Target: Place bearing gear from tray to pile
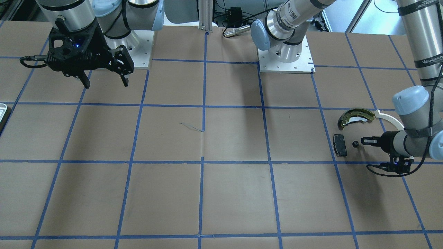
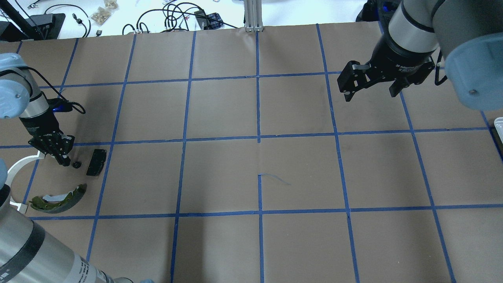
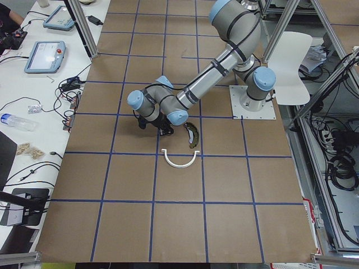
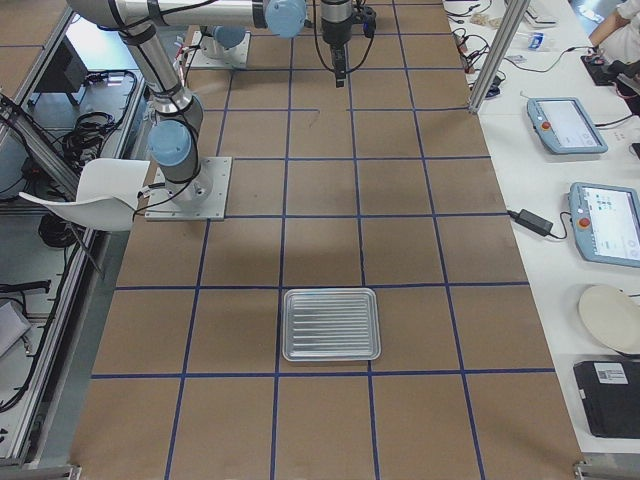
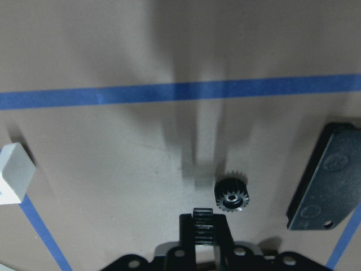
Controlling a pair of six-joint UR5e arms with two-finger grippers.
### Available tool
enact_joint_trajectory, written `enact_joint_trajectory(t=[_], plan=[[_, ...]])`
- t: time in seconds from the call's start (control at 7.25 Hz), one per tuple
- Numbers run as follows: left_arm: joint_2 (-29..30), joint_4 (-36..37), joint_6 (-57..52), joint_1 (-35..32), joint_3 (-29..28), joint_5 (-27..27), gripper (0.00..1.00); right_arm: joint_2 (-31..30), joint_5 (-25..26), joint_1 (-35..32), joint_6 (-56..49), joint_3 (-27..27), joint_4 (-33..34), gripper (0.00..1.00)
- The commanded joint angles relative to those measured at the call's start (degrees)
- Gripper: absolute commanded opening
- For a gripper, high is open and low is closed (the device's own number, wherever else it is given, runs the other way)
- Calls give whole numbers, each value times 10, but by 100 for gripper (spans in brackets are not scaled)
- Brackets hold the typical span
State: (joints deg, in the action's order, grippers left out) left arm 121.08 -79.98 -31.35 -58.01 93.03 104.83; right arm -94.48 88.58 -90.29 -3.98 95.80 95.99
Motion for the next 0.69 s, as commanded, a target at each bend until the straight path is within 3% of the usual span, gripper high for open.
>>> enact_joint_trajectory(t=[0.0,0.28,0.55], plan=[[0,3,2,0,12,-1,50,0,-1,0,-1,0,1,100],[-3,24,0,0,8,2,61,0,-1,0,-1,0,1,100],[-21,18,9,-9,-27,-5,100,0,-2,0,-1,0,1,100]])
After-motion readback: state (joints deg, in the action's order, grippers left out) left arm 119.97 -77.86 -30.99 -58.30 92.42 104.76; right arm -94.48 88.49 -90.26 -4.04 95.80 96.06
